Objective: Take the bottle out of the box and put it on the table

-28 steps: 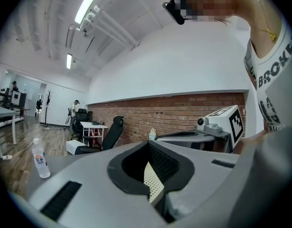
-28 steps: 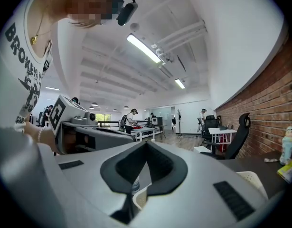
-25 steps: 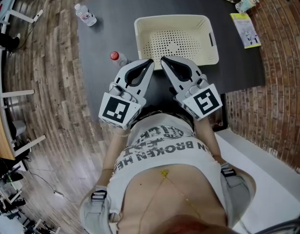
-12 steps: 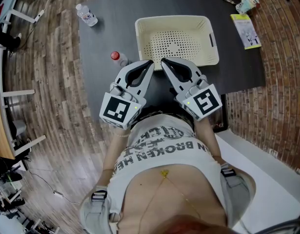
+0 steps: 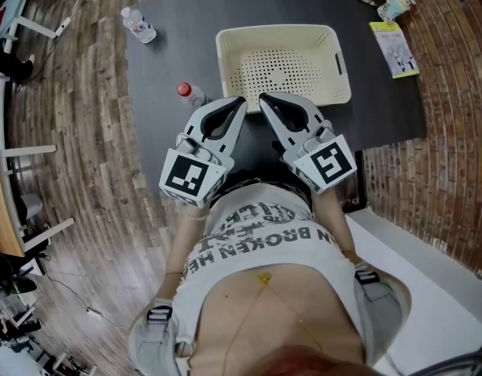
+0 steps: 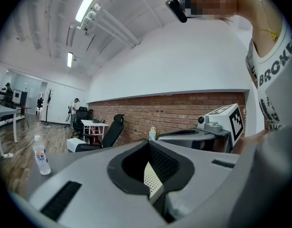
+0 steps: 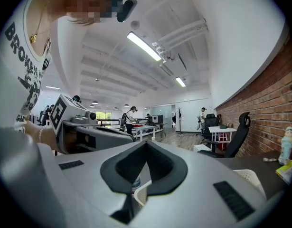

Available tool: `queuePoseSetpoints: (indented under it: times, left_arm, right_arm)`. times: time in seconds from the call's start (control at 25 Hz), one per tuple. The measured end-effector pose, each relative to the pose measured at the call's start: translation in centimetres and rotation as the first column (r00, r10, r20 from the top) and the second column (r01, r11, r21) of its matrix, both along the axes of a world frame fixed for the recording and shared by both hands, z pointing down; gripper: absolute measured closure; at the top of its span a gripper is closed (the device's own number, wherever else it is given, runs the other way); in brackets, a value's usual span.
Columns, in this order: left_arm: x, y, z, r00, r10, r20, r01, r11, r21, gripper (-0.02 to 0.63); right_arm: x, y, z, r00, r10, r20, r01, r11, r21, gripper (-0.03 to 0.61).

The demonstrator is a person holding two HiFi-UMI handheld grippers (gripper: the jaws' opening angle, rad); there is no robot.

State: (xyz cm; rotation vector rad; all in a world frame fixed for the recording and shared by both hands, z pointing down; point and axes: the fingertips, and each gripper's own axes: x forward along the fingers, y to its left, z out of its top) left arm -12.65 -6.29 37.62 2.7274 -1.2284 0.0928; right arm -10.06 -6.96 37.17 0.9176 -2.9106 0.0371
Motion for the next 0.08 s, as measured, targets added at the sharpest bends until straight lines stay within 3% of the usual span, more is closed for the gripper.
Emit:
queuePoseSetpoints:
  times: [0.08]
  left_arm:
    - [0.03,0.02,0.11,1.0,0.0,0.0,0.0,1.0,-0.001,0.607]
  right_arm:
    - [0.11,-0.03,0.08,1.0,0.003,0.0,-0.003,1.0,-0.001,0.571]
